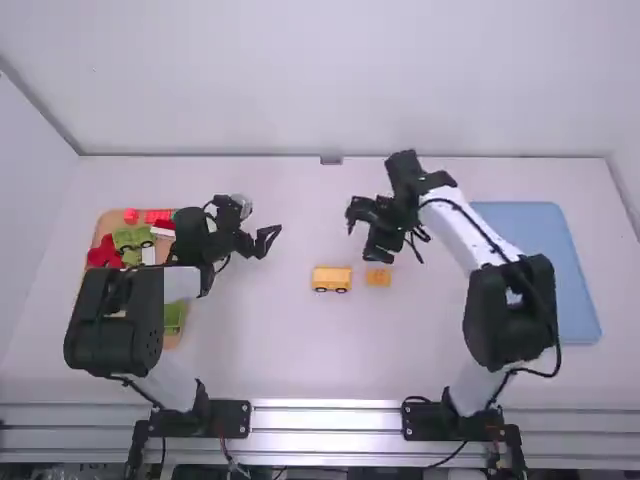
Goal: Assemble lego blocks to make yellow taxi
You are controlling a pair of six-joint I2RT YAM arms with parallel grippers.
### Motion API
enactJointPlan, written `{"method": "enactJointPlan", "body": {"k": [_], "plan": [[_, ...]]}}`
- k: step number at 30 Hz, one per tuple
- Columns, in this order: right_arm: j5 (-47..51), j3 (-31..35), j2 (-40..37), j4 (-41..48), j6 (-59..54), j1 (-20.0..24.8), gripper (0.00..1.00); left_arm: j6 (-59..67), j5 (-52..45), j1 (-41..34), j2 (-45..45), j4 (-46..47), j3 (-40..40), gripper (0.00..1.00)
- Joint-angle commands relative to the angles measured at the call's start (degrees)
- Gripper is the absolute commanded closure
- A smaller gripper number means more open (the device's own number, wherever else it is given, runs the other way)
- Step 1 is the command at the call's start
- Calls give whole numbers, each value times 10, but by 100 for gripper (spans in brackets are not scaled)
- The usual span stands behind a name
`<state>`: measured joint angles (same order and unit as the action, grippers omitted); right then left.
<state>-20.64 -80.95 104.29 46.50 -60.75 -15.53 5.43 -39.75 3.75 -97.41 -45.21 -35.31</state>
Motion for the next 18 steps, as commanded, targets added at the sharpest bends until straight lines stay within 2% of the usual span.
{"method": "enactJointPlan", "body": {"k": [1,7,14,18], "plan": [[-122,47,-3,-17,-33,44,1,4,3,4,-2,0,-7,1],[-190,144,-3,-126,-38,108,2,4,2,3,-2,0,-7,1],[-186,244,-3,-278,-38,133,2,4,2,4,-2,-1,-7,1],[-198,279,-3,-336,-38,133,1,4,4,4,-2,-3,-7,1]]}}
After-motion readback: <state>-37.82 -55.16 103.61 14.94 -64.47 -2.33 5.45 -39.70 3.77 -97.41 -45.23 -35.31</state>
